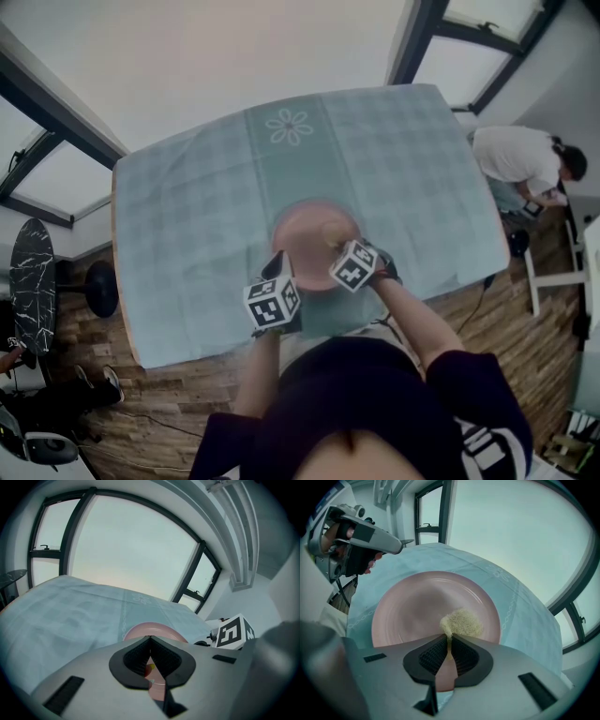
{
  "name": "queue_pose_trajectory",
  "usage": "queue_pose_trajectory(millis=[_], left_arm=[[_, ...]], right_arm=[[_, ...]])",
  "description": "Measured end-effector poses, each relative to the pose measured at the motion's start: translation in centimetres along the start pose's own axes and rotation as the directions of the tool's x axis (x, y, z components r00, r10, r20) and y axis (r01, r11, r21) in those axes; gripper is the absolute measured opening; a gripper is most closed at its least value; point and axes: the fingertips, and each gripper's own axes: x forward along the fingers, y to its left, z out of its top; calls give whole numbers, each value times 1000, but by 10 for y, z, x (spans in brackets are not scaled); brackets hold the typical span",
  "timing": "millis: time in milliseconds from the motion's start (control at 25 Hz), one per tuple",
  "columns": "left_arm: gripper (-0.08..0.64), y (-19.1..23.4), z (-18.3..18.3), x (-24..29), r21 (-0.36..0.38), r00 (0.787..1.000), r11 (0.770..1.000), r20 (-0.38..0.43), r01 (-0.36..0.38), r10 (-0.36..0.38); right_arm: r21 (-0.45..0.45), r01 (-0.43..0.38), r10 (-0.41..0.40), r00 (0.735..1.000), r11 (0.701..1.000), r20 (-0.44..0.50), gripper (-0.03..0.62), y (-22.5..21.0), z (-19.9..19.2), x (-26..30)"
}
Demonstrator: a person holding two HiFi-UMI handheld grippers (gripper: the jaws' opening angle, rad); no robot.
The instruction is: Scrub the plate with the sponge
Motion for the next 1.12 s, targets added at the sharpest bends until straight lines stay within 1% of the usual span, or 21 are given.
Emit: queue_pose_trajectory(millis=[280,640,1120], left_arm=[[9,8,3,3,-11,1000,1000,-2,-10,10],[9,15,4,4,-17,1000,1000,-15,-20,20],[9,20,4,4,-17,1000,1000,-16,-26,26]], right_arm=[[-22,2,-2,1000,1000,-8,35,-6,12,10],[-53,-16,16,1000,998,1,35,-5,34,21],[-114,-57,59,998,992,15,35,18,53,24]])
